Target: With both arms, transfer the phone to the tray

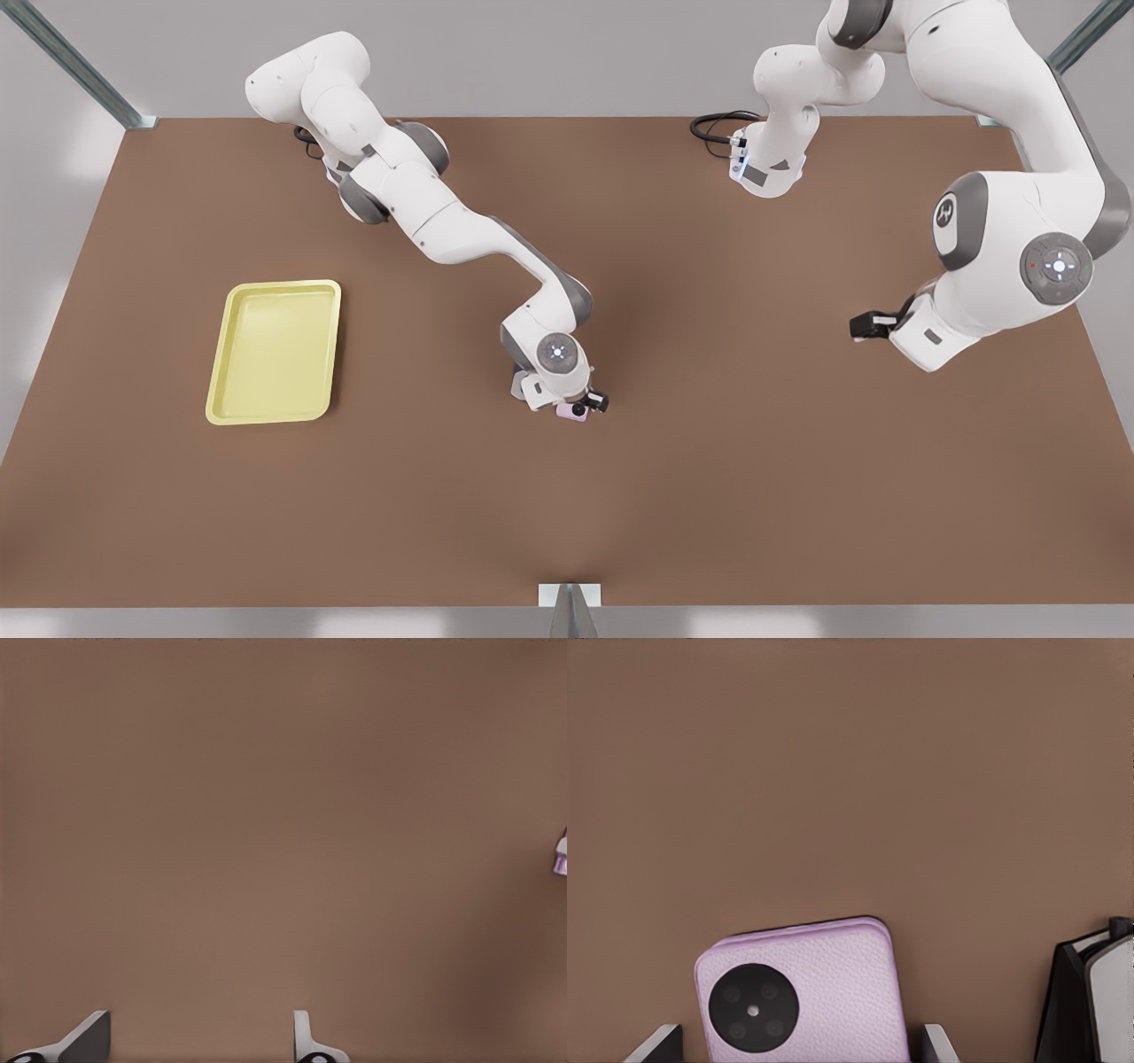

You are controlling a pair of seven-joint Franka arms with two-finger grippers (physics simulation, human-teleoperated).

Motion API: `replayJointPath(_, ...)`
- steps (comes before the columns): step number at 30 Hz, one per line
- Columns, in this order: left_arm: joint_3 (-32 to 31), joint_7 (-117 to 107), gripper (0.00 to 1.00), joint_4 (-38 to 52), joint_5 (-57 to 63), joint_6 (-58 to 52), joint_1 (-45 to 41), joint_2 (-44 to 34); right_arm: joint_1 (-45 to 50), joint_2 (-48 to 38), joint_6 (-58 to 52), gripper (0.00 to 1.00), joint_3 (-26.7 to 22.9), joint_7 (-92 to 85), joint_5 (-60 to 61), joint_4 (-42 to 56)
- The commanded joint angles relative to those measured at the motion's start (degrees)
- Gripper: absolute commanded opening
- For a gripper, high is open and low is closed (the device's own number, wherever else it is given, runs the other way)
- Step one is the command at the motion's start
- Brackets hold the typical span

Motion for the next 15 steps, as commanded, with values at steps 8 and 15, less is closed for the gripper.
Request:
replayJointPath(8,0.2,0.9,1.0,0.1,-0.1,0.6,0.2,0.3,0.0,-0.1,-0.2,0.9,0.0,0.3,-1.0,0.2)
replayJointPath(15,0.2,0.9,1.0,0.1,-0.1,0.7,0.2,0.6,0.1,0.2,0.1,0.89,0.1,-1.6,-1.4,-0.1)
